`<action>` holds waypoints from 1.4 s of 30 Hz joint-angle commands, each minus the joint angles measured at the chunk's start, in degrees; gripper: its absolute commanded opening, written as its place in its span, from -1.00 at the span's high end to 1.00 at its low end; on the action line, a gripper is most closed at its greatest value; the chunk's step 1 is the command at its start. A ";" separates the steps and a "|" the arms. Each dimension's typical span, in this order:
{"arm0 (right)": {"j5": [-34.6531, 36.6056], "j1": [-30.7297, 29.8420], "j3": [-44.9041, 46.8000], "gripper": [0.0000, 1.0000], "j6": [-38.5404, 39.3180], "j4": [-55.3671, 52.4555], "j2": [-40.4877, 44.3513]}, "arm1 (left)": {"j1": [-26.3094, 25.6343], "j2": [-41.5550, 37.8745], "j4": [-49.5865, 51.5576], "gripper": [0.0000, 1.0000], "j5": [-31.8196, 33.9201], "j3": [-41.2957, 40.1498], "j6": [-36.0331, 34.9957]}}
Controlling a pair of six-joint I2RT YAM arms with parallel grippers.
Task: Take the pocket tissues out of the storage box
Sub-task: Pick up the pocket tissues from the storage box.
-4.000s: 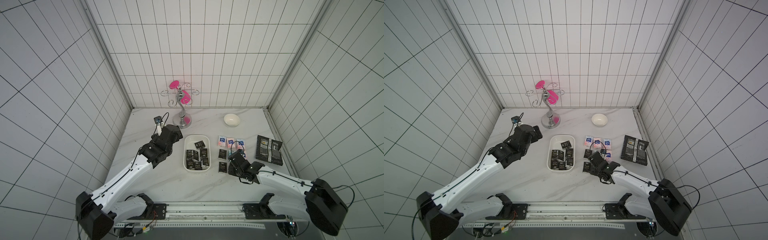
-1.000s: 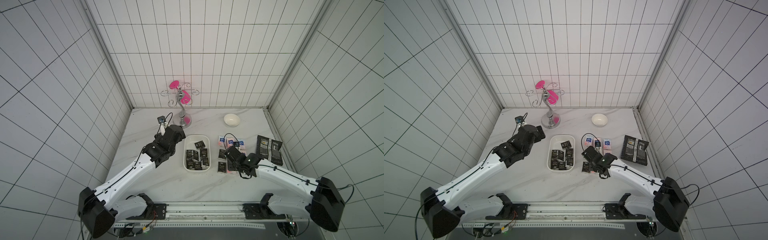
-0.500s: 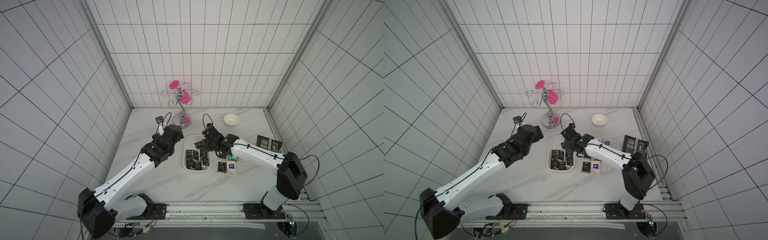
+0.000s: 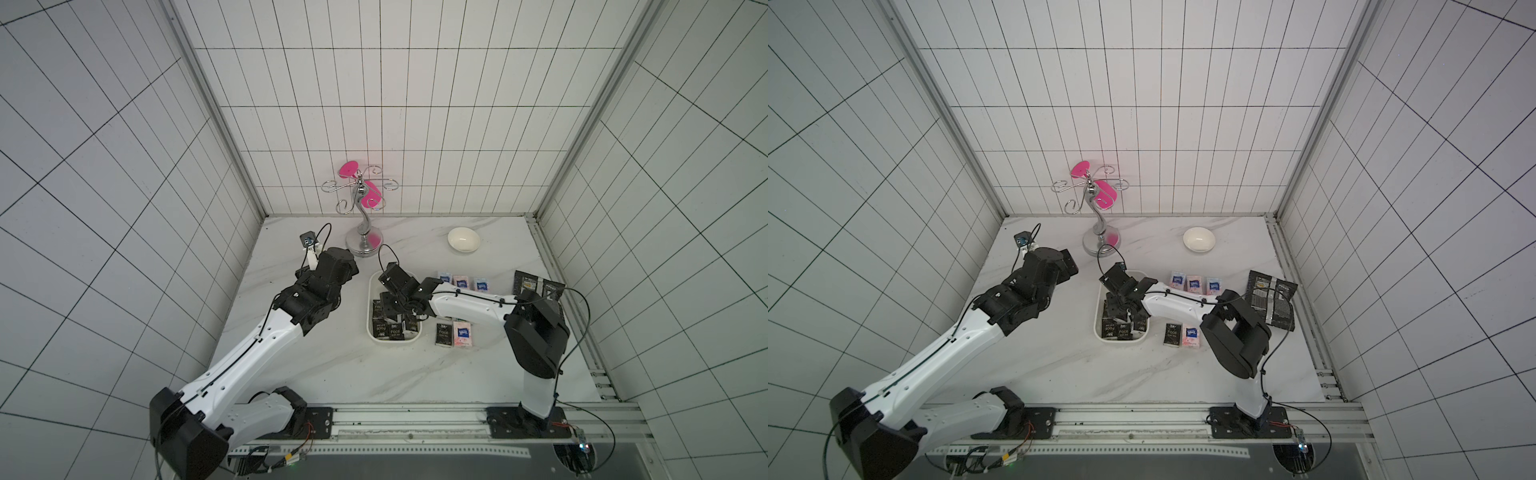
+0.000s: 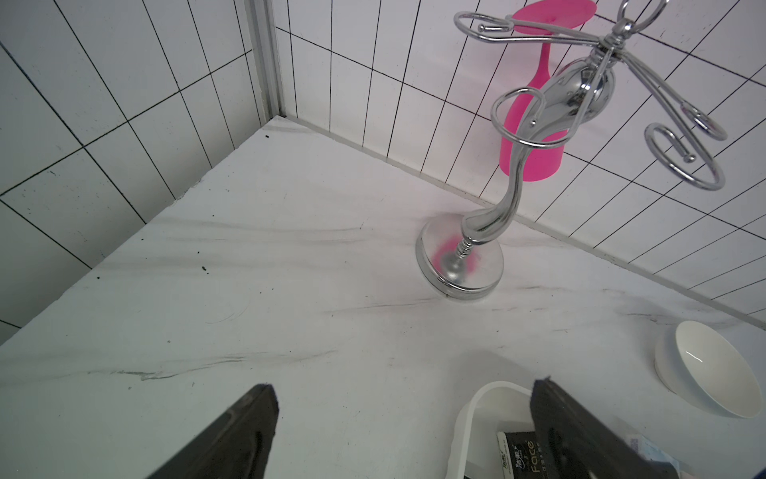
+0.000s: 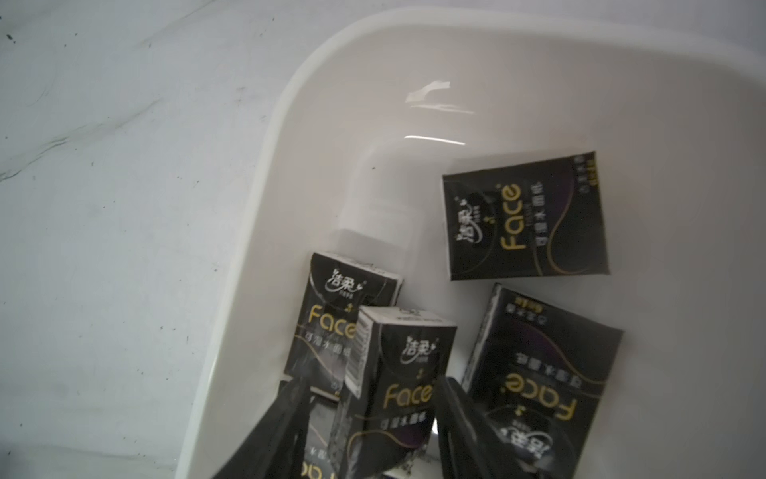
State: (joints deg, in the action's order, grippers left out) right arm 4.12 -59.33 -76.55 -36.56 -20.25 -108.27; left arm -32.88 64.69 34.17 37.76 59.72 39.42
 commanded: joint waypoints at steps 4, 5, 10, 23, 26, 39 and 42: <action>0.31 -1.23 -1.86 0.03 -2.50 0.80 -2.07 | 0.10 -0.15 0.08 -0.97 -0.84 0.14 -0.02; 0.68 -1.27 -1.64 0.03 -2.76 0.46 -2.20 | 0.10 -0.21 0.09 -0.97 -0.88 0.13 -0.05; 3.69 -1.23 0.14 0.05 -3.52 0.85 -2.08 | 0.10 -0.25 -0.17 -0.97 -1.03 0.17 0.04; 4.32 -1.05 -0.01 0.40 -3.95 0.36 -4.32 | -0.60 -0.67 -0.42 -0.97 -0.87 0.04 0.13; 3.91 -1.05 1.11 0.61 -4.14 2.02 -3.97 | -0.60 -0.57 -0.45 -0.97 -0.93 -0.22 0.21; 1.83 -1.14 2.09 1.00 -2.62 3.96 -0.76 | -0.95 -0.18 -0.94 -0.97 -1.15 -0.18 0.44; 2.10 -1.14 2.59 1.00 -2.13 3.99 1.20 | -1.17 0.25 -0.86 -0.97 -1.11 0.17 0.48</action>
State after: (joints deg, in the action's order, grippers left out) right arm 6.63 -60.38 -75.61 -39.66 -17.28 -110.17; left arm -33.71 64.77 34.09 36.80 59.72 39.68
